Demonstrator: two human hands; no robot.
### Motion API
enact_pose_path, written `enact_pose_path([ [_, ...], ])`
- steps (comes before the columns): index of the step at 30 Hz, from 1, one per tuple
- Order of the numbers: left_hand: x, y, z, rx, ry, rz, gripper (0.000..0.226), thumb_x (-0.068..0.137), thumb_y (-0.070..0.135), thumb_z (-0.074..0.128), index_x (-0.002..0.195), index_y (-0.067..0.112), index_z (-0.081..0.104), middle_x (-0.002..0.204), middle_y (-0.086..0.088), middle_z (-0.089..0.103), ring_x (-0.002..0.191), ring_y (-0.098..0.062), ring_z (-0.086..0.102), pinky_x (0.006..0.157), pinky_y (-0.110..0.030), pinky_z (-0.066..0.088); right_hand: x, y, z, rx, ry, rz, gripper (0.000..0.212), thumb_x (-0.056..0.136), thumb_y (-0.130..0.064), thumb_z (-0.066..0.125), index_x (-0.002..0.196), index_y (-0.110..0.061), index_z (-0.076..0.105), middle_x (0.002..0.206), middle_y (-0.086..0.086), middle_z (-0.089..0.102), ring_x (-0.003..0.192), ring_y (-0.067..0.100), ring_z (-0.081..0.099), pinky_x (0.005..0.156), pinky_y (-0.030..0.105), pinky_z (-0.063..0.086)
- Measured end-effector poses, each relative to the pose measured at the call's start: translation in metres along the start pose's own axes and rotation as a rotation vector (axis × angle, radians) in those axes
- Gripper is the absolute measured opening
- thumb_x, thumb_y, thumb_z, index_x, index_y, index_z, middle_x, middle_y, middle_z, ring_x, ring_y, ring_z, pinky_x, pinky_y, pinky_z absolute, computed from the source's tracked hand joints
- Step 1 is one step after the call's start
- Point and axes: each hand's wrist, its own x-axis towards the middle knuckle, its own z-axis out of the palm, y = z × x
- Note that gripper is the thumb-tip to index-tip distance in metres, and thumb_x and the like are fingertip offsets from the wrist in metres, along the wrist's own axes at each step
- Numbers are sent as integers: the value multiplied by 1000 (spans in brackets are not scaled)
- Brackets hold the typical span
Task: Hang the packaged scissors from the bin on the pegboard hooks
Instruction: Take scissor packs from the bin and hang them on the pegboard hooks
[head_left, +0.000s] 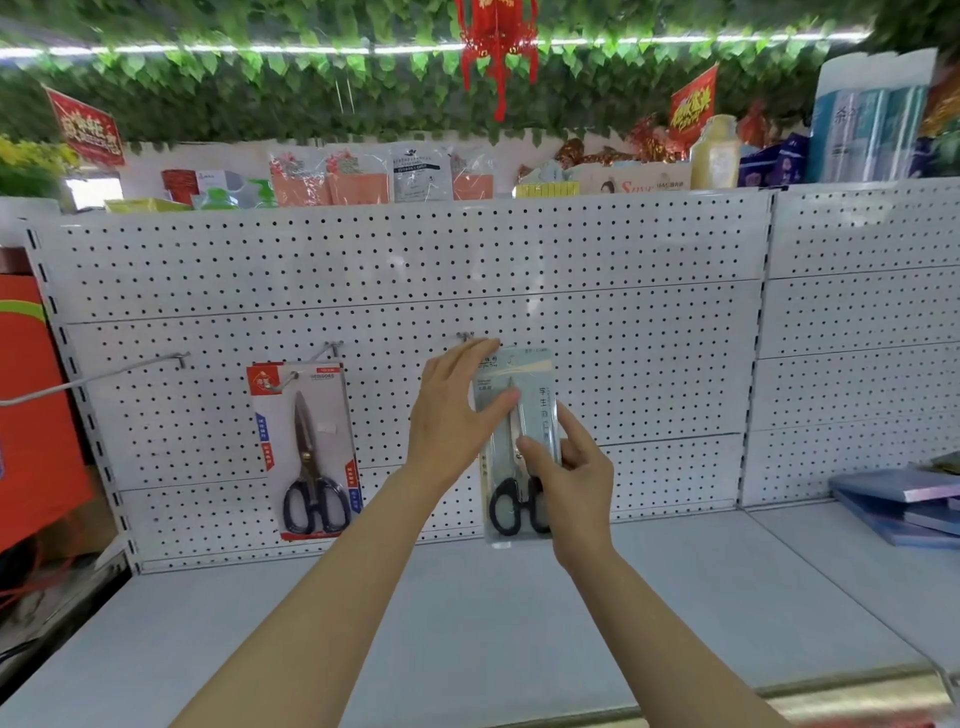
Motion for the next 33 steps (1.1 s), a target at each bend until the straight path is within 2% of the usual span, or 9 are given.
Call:
enact_pose_path([
  [3, 5, -3, 1, 22, 24, -8, 55, 86, 35, 71, 137, 26, 52, 137, 10, 51, 128, -12, 38, 101, -25, 34, 6, 2, 3, 27, -12, -1, 56, 82, -6, 73, 133, -25, 57, 97, 10, 74, 76, 11, 68, 70, 23, 56],
  [7, 6, -16, 5, 92, -6, 2, 58, 84, 36, 72, 137, 20, 54, 138, 10, 50, 125, -12, 40, 98, -26, 39, 10, 15, 4, -33, -3, -3, 54, 83, -7, 71, 132, -27, 58, 86, 6, 72, 66, 6, 64, 62, 17, 52],
  [11, 9, -21, 11, 137, -28, -19, 59, 86, 35, 70, 140, 19, 51, 139, 8, 48, 125, -13, 39, 94, -22, 36, 19, 28, 7, -109, -14, -4, 50, 84, -13, 72, 129, -31, 60, 87, 6, 70, 71, 13, 63, 65, 26, 57],
  [14, 15, -25, 14, 181, -52, -20, 59, 87, 35, 69, 141, 20, 49, 140, 8, 47, 124, -15, 39, 92, -25, 41, 30, 34, 9, -231, -48, -31, 42, 85, -21, 70, 122, -38, 62, 84, 6, 67, 70, 16, 64, 62, 24, 55],
  [20, 19, -32, 12, 202, -80, -12, 59, 89, 36, 67, 142, 24, 45, 144, 11, 44, 127, -14, 37, 90, -34, 48, 42, 44, 3, -429, -98, -68, 26, 88, -20, 64, 111, -30, 68, 93, 1, 69, 83, 17, 65, 75, 31, 57],
  [23, 19, -33, 9, 208, -117, -16, 66, 90, 42, 64, 148, 28, 37, 152, 14, 36, 135, -13, 32, 98, -34, 44, 43, 45, -5, -552, -118, -103, 35, 88, -20, 64, 122, -27, 64, 108, -1, 63, 98, 12, 61, 88, 37, 54],
  [27, 15, -33, 2, 211, -177, 34, 78, 89, 46, 64, 154, 25, 26, 160, 7, 26, 146, -16, 21, 118, -40, 26, 40, 32, -21, -783, -68, -198, 49, 88, -29, 68, 135, -23, 54, 130, -4, 55, 118, 10, 50, 96, 31, 45],
  [30, 11, -25, -4, 249, -207, 56, 86, 87, 48, 66, 155, 21, 21, 163, 4, 18, 150, -17, 12, 122, -40, 15, 37, 13, -36, -943, -20, -309, 56, 87, -32, 69, 138, -18, 51, 136, -1, 52, 124, 16, 47, 101, 34, 42],
  [33, 4, -13, -8, 293, -194, 118, 89, 86, 50, 67, 155, 19, 21, 163, 2, 18, 149, -19, 13, 121, -42, 15, 31, -7, -53, -1077, 36, -434, 60, 85, -35, 71, 138, -14, 51, 135, 3, 54, 124, 22, 48, 105, 41, 39],
])
